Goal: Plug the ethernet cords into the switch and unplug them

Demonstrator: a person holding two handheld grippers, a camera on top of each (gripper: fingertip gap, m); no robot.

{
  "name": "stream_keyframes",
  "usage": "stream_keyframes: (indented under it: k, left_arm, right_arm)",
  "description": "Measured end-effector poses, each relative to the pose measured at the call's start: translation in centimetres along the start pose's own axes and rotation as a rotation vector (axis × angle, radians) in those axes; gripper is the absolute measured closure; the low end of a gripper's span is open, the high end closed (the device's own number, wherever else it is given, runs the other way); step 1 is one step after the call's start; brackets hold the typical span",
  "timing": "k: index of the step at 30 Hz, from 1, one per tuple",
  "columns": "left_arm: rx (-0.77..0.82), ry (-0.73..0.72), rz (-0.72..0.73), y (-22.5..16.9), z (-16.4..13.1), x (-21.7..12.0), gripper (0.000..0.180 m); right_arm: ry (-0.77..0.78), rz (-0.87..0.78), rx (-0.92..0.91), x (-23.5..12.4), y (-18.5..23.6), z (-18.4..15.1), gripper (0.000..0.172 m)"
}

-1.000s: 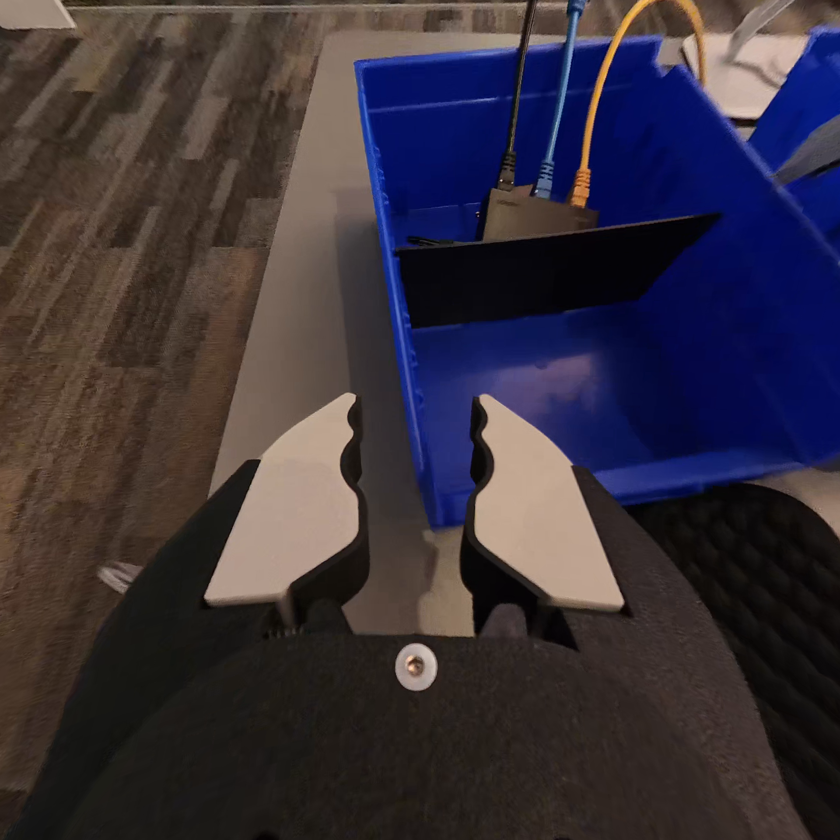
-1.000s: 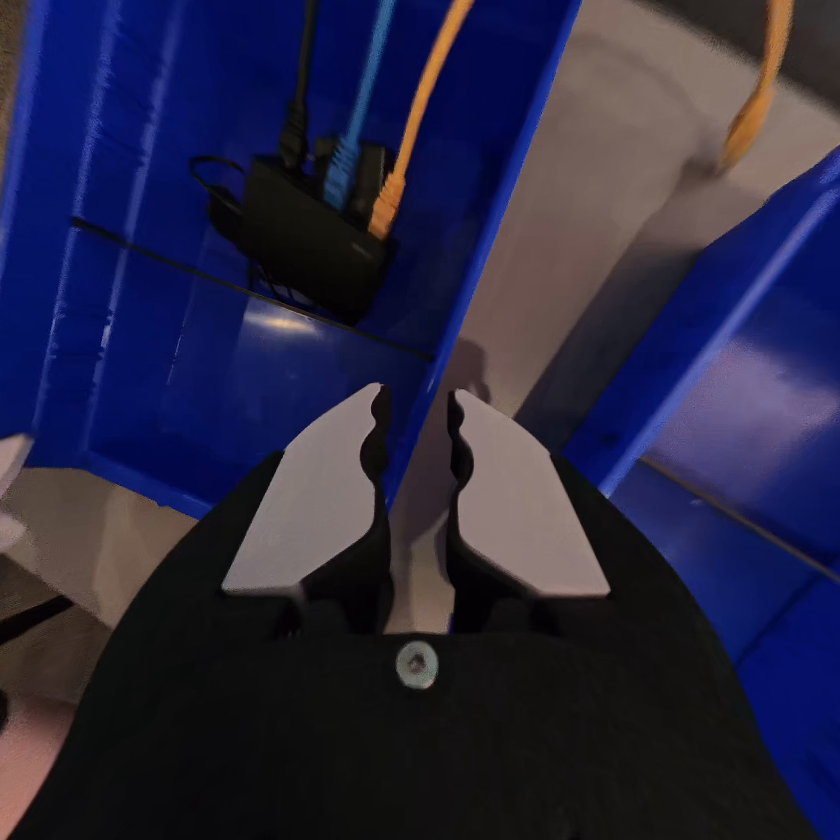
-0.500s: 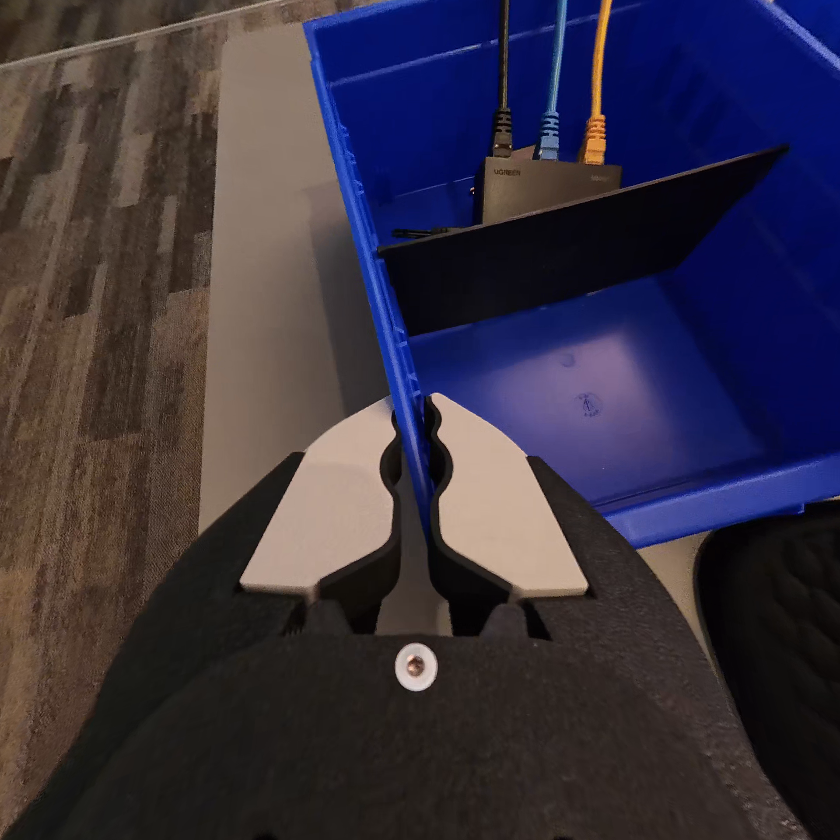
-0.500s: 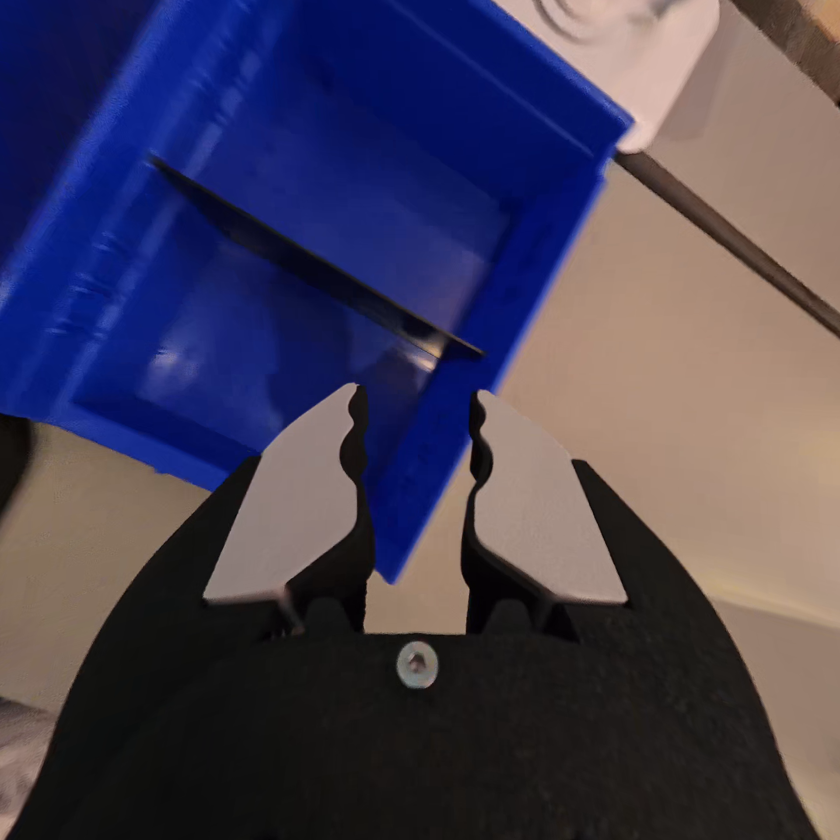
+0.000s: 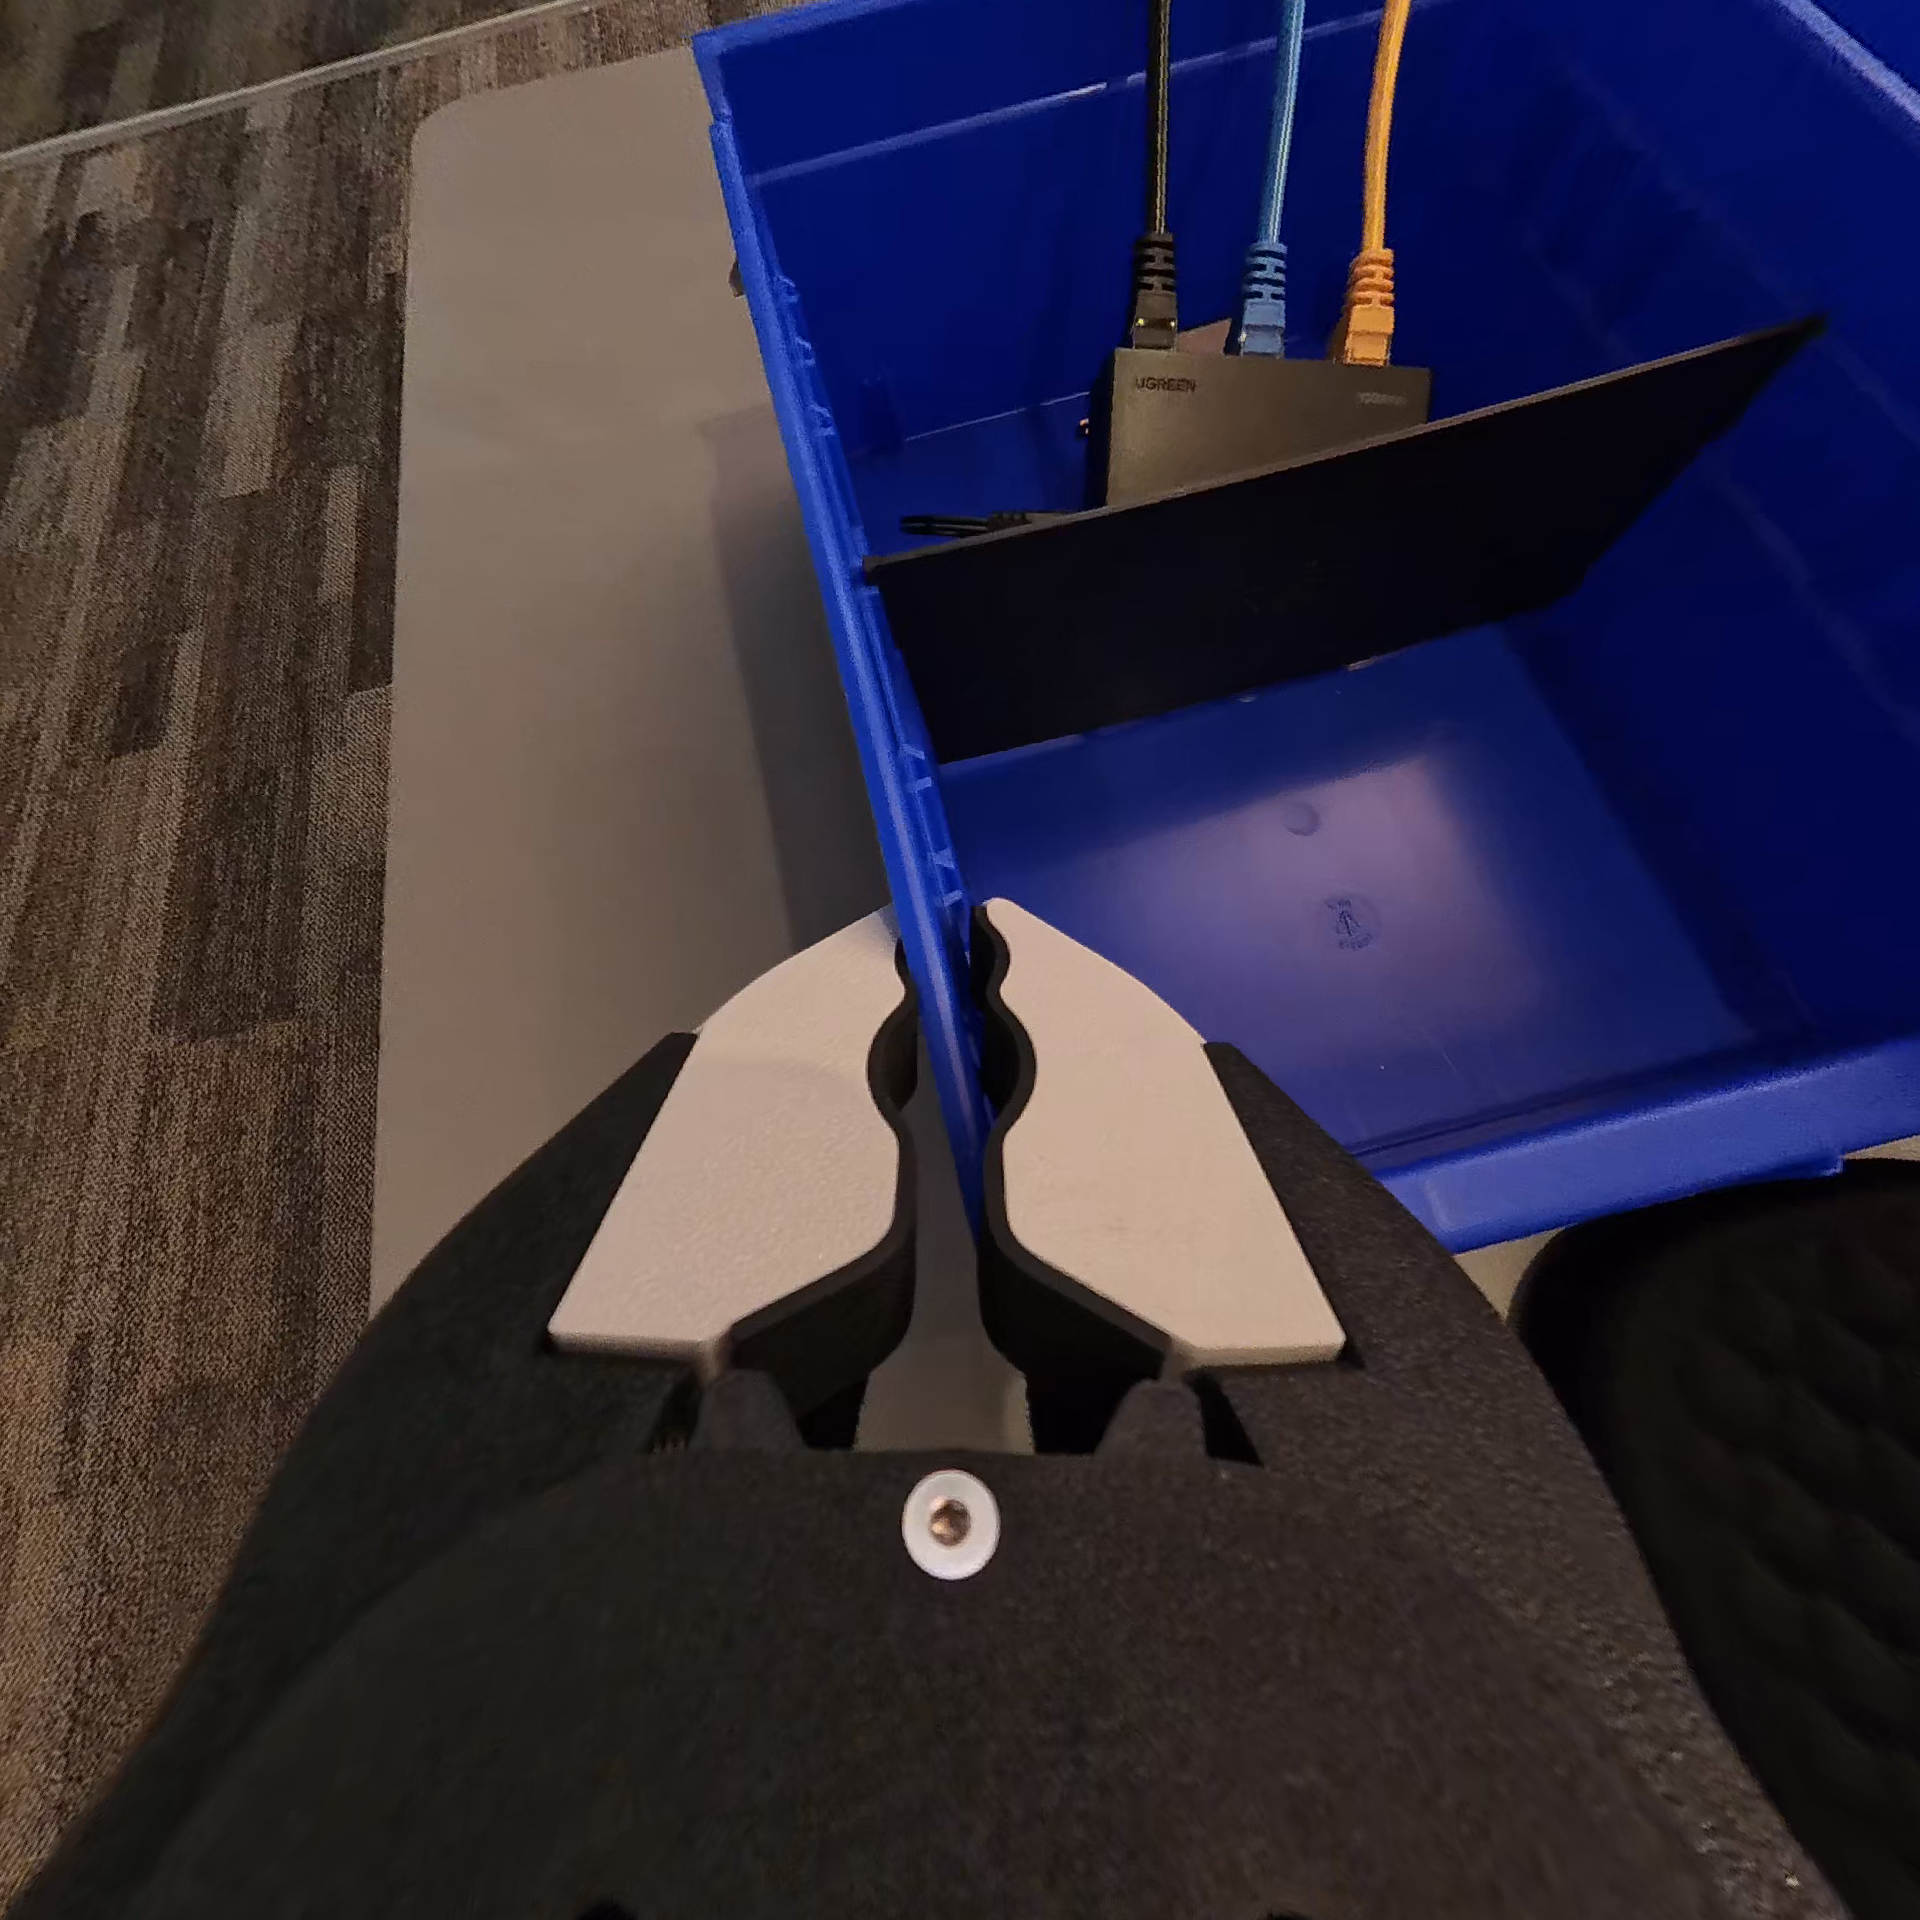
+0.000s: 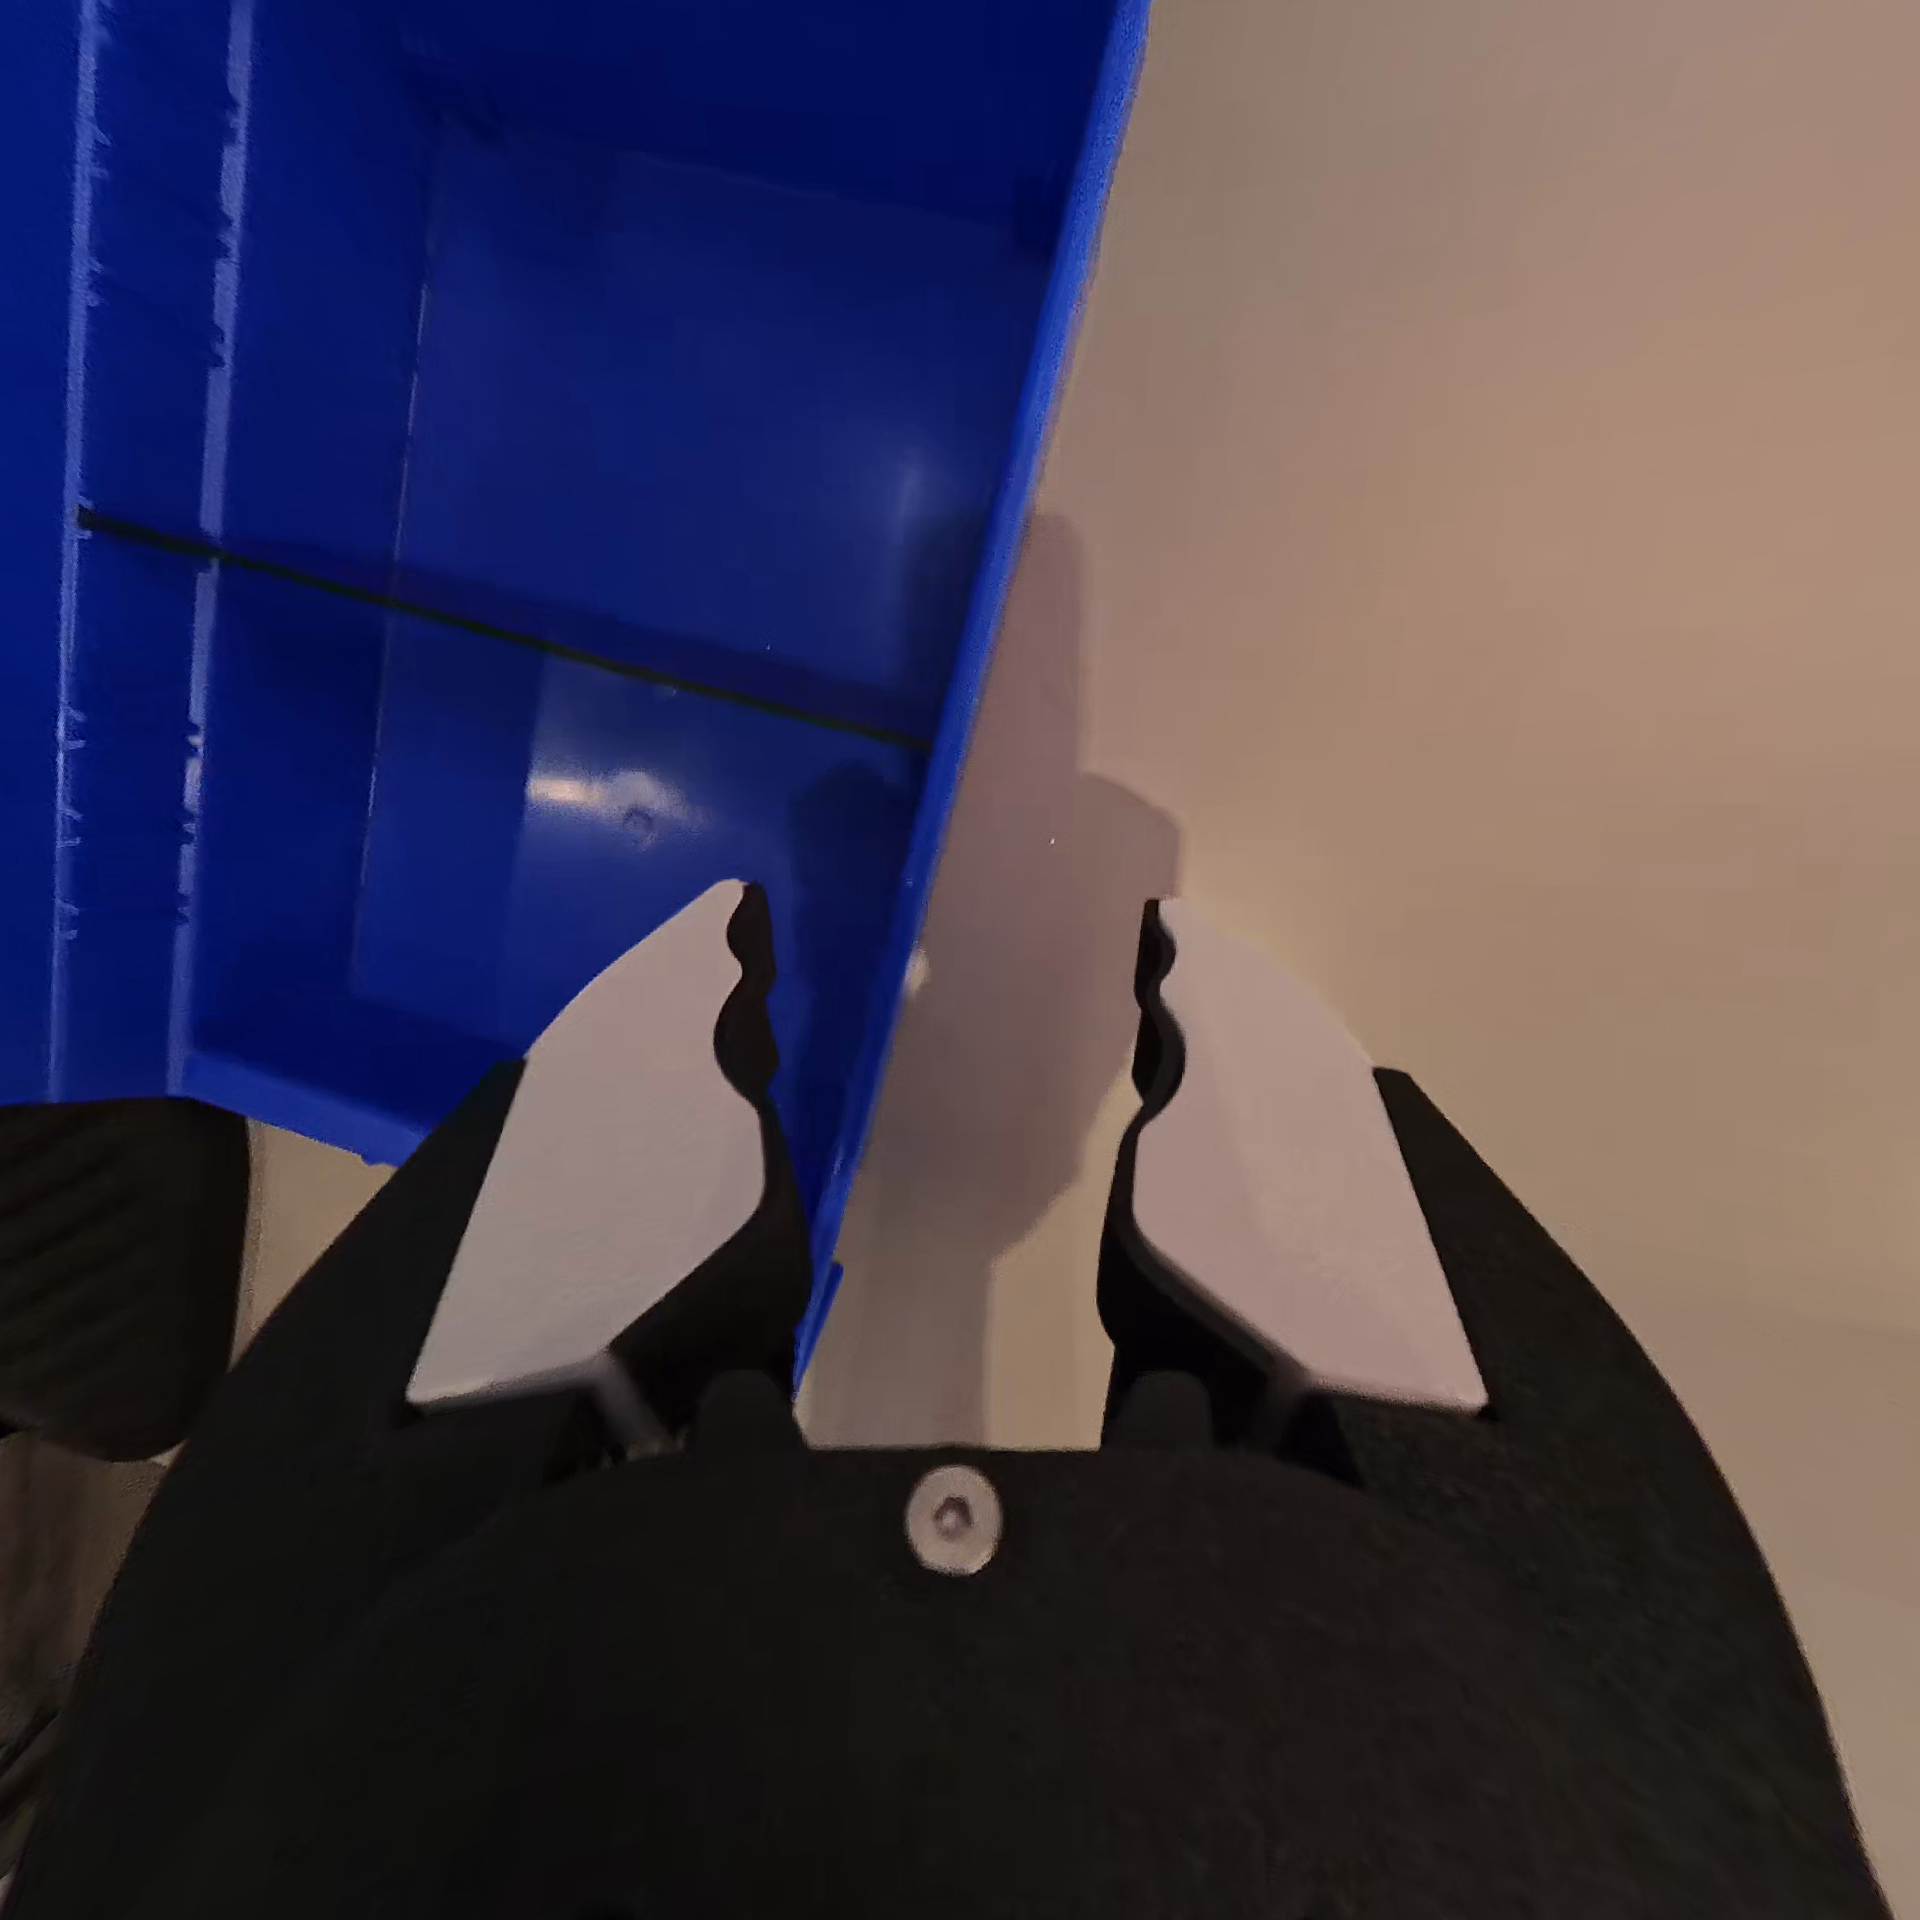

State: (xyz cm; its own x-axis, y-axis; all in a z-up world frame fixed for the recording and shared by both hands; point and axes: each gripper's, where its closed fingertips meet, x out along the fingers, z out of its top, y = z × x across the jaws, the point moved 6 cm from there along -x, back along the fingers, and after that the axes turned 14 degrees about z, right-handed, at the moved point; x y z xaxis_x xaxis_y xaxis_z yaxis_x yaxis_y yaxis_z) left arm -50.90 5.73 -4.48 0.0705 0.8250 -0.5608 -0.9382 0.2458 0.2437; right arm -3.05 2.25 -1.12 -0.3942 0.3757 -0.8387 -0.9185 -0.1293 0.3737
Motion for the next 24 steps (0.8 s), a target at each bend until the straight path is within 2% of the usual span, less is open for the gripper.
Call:
stream_keyframes:
  k: [2,4,5,8,12,15,20,24]
  left_arm:
    - [-0.003,-0.004,0.009,-0.2,0.0,0.0,0.175]
    - [-0.009,-0.012,0.008,-0.4,0.0,-0.1,0.175]
    - [-0.011,-0.013,0.005,-0.5,0.0,-0.1,0.174]
    - [-0.007,-0.016,0.011,-0.8,0.1,-0.1,0.174]
    - [-0.009,-0.018,0.016,-1.0,0.1,-0.2,0.174]
    - [-0.008,-0.012,0.018,-1.1,0.1,-0.2,0.174]
    - [-0.012,-0.009,0.026,-1.4,0.2,-0.2,0.174]
    - [-0.015,-0.012,0.028,-1.8,0.3,-0.2,0.174]
  right_arm:
    - [0.081,-0.036,0.03,1.3,-0.2,-0.3,0.1]
    - [0.15,-0.034,0.055,3.0,-0.5,-0.8,0.106]
    - [0.179,-0.015,0.076,3.8,-0.6,-1.2,0.114]
    - [0.253,0.082,0.101,5.2,-0.7,-1.6,0.161]
    - [0.279,-0.027,0.078,4.1,-3.5,-0.9,0.166]
    - [0.274,-0.008,0.109,2.3,-7.0,-1.1,0.166]
    - [0.221,0.037,0.223,-1.7,-14.6,-3.2,0.165]
    - [0.18,0.004,0.305,-5.5,-20.7,-5.7,0.166]
